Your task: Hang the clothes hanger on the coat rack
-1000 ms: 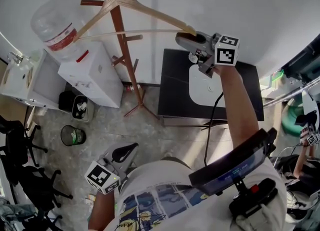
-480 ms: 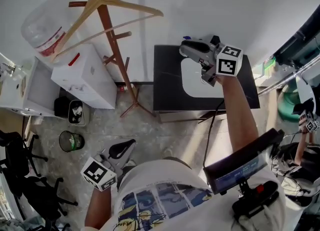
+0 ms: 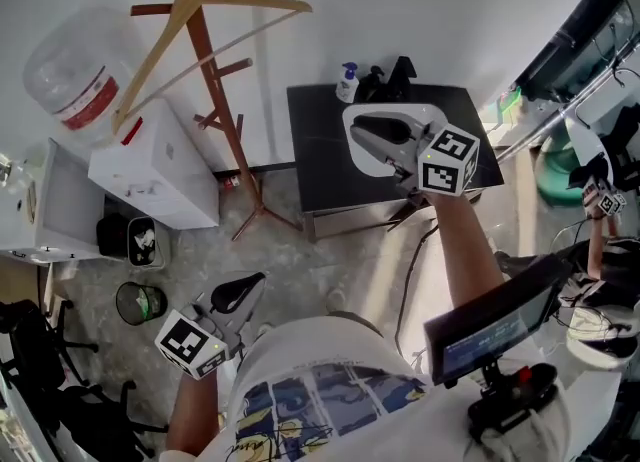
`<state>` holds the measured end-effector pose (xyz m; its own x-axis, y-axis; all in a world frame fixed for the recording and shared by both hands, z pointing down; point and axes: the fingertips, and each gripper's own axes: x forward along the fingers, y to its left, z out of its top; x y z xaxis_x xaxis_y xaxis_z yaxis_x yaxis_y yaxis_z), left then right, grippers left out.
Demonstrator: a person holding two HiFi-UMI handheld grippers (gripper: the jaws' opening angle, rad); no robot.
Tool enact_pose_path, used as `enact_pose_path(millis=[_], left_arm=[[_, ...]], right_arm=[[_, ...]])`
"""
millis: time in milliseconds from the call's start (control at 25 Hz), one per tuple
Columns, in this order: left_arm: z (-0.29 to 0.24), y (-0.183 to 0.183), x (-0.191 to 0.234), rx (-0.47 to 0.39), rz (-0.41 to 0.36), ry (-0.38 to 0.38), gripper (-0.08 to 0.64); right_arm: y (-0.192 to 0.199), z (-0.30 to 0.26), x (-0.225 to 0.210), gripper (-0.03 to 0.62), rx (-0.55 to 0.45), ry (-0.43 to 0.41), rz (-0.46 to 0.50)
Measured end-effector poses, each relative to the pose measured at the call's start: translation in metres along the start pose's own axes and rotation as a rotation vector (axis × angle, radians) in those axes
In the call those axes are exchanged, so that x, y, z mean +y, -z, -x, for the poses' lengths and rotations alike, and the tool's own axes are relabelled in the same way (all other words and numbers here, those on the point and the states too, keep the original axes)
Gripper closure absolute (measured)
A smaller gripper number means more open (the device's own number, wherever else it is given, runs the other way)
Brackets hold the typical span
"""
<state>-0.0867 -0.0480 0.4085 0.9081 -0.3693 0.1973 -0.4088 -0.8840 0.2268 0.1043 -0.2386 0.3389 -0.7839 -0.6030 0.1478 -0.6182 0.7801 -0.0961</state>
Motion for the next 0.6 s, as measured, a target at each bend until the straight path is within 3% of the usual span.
enact_pose_path(millis=[200,600], left_arm=[[0.023,0.001,-0.003,-0.002,-0.021,0.043,0.558],[0.065,0.0,-0.007,-0.031,-0.051,0.114,0.558]], right_arm=[[0.01,0.015,0.054,0.527,-0.007,0.098,0.026],[0.034,0.015,0.162,0.546,0.002,0.207,0.066]])
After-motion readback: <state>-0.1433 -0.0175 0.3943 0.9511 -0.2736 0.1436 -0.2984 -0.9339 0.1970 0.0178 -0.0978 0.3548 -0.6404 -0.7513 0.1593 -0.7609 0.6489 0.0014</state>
